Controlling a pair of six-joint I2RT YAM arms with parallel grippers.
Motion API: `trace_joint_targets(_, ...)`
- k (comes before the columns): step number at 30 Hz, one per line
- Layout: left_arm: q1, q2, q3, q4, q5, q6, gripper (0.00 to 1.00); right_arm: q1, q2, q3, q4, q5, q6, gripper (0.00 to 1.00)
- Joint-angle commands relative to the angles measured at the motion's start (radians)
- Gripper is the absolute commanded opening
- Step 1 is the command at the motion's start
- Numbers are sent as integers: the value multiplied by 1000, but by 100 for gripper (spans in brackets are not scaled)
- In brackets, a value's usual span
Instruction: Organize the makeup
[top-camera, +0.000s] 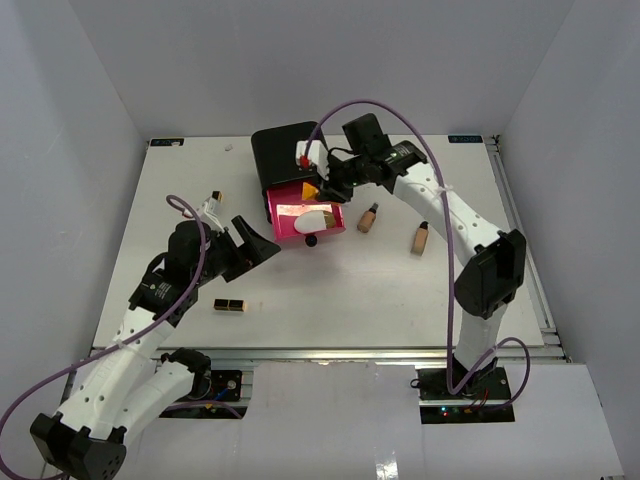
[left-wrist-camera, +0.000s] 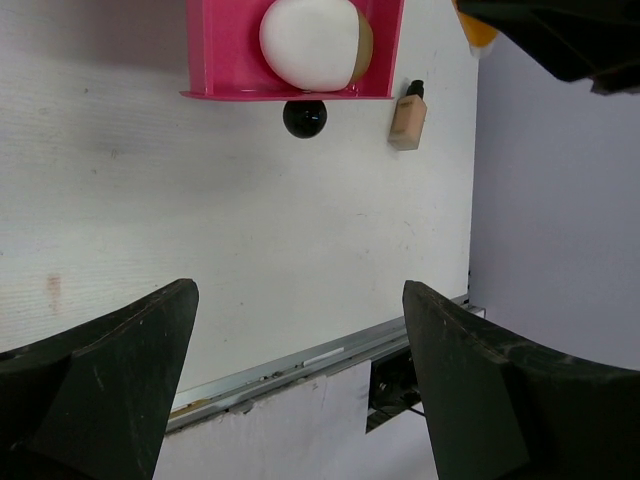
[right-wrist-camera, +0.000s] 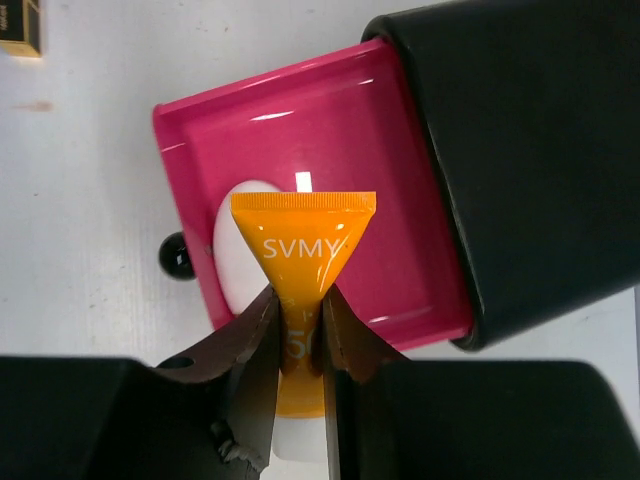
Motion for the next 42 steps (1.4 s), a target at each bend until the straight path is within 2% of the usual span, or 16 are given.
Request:
trace_joint_targets(1,6,-68,-49,8,21,-14,94,41,120,140,3,147,-45,18)
trace_joint_targets(5,5,-122,-107,11,22,-53,94,67,193,211,3,208,-80,19)
trace_joint_targets(13,6,-166,-153,22,27,-80,94,112,264,233,33,295,-120,22)
trace_joint_targets(21,6,-164,-161,23,29,-79,94,124,278,217,51,322,-126,34)
trace_joint_targets(29,5,-158,-158,28,30,-75,94,126,263,211,57,321,-115,41)
trace_joint_targets(42,6,-120,-125,28,25,-43,94,130,94,160,30,186,8,46)
